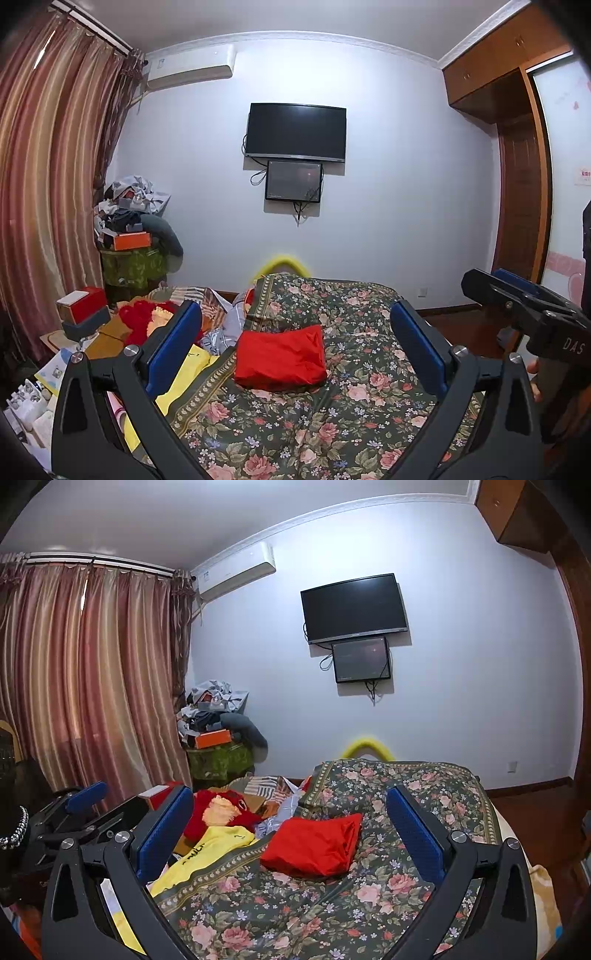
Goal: Fold large clothes
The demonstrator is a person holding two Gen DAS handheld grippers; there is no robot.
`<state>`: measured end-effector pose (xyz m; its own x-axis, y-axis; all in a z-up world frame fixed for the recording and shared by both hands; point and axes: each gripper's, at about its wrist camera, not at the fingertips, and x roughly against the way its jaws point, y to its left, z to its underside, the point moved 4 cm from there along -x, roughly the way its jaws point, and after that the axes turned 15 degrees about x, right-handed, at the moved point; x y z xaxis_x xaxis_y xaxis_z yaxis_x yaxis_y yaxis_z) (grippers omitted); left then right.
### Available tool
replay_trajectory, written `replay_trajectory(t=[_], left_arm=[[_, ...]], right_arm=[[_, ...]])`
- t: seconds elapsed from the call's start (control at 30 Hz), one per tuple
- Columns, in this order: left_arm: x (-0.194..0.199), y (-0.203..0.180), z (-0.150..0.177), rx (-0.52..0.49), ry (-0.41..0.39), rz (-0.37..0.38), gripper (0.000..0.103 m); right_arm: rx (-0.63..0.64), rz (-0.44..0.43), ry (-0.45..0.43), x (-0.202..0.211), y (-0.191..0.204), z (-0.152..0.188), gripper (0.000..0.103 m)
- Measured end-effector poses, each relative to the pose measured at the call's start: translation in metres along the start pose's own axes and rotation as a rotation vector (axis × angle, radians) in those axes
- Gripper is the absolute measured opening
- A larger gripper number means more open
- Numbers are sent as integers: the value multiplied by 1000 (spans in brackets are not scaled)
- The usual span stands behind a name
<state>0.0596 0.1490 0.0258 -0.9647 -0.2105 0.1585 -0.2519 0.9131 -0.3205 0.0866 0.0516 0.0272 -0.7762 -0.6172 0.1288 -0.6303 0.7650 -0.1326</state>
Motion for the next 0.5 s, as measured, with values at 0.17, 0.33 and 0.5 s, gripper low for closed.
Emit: replay_trajectory(t=[0.17,0.33,0.5], left_arm=[[-5,5,1,11,5,-19,103],[-8,10,3,28,16,-23,103],[-8,13,2,37,20,-23,103]], right_arm=[[9,0,13,-1,1,0,103],[21,8,14,1,1,-2,103],[27,7,11,2,3,-3,103]])
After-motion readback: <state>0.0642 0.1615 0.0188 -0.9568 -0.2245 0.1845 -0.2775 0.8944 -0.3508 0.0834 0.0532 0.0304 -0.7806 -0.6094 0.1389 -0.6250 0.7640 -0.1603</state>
